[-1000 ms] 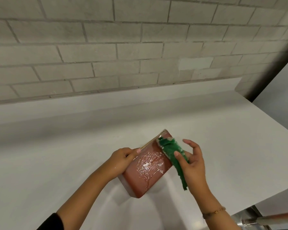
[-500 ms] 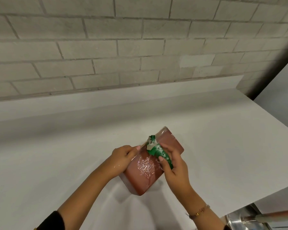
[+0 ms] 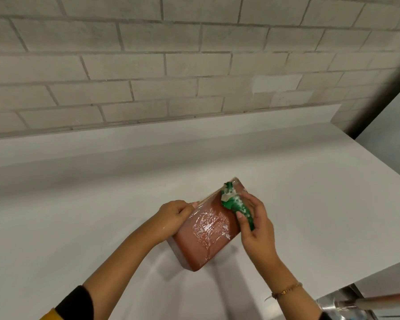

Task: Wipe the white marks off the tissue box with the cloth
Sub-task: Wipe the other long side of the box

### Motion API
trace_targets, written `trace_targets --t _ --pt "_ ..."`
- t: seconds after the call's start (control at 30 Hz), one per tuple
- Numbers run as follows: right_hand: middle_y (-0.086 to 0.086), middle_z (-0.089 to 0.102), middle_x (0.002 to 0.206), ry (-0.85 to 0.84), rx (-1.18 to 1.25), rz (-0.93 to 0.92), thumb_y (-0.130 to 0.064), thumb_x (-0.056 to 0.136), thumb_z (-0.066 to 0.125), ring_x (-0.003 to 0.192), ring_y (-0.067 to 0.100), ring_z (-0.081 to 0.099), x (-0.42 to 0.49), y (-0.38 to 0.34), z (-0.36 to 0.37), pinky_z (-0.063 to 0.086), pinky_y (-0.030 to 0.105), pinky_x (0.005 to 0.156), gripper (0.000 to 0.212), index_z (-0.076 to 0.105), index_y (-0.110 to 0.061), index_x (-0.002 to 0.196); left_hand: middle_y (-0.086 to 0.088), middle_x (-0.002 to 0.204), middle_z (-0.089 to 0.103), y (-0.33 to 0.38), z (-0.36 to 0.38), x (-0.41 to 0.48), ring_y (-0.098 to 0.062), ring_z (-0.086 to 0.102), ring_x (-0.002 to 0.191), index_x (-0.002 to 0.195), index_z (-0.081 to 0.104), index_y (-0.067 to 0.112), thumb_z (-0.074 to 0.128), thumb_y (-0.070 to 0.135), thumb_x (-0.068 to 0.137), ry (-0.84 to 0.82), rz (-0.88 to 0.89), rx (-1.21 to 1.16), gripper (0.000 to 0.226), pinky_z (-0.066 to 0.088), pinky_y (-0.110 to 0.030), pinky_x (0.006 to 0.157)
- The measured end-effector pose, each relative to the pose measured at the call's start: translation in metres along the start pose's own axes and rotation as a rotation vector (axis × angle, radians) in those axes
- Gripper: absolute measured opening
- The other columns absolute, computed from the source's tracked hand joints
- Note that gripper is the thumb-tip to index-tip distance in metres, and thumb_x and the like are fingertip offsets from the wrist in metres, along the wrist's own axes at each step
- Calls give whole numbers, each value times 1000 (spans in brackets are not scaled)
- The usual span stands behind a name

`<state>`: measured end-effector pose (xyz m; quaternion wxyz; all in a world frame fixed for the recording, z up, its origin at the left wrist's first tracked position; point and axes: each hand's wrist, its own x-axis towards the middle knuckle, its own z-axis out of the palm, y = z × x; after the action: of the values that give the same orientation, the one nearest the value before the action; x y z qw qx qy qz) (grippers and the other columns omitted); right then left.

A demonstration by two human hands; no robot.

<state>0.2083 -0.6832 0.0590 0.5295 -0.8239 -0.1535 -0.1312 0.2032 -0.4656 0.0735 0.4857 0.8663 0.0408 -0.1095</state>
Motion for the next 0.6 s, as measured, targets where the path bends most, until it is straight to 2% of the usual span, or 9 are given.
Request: trace_targets --t 0.07,0.13,0.23,0.3,0.37,0.4,0.5,0.6 --pt "-39 50 122 -56 -57 -55 -22 90 51 112 -8 54 -9 -4 10 45 8 86 45 42 -46 127 -5 73 50 -1 0 1 -17 49 69 69 53 11 42 39 97 4 -6 -15 42 36 -30 67" --pt "-36 51 122 -96 -61 -89 -25 91 51 115 4 56 -20 -7 18 49 21 90 40 45 -42 127 -9 74 50 -1 -1 1 -19 49 69 70 54 6 43 38 97 11 -8 -34 43 35 -31 66" --pt "-24 61 119 -128 142 -54 -19 89 55 110 6 61 -21 -10 17 51 21 88 39 52 -41 121 -10 72 51 -2 0 1 -19 48 67 70 54 3 43 38 97 16 -15 -65 46 36 -31 66" --pt "-8 66 115 -69 321 46 -14 86 57 106 14 64 -13 -8 7 53 26 85 37 58 -39 114 -4 68 51 -3 1 1 -16 49 65 64 52 10 44 40 96 14 -11 -65 44 36 -29 64" --pt "2 67 114 38 336 87 -15 88 56 106 16 63 -4 -1 -6 53 25 85 37 58 -39 115 1 67 50 -3 2 0 -14 49 65 62 51 15 45 40 96 17 -15 -70 43 37 -28 64" --pt "1 66 115 67 281 93 -15 90 56 109 12 62 -1 2 -10 52 21 86 39 54 -40 119 2 67 50 -3 2 0 -13 50 65 61 51 16 45 40 96 21 -17 -74 43 37 -28 64" --pt "-19 58 121 65 121 112 -10 92 56 112 -15 52 3 10 -12 42 2 84 57 37 -40 137 8 64 50 -3 3 -2 -8 50 63 54 49 25 45 39 95 35 -9 -63 44 36 -26 62" --pt "-33 51 126 29 46 86 -15 94 54 113 -15 50 -2 12 -4 40 0 85 66 20 -43 144 10 63 51 -4 5 -4 -7 50 61 53 49 27 45 39 95 57 -11 -55 43 36 -26 59"
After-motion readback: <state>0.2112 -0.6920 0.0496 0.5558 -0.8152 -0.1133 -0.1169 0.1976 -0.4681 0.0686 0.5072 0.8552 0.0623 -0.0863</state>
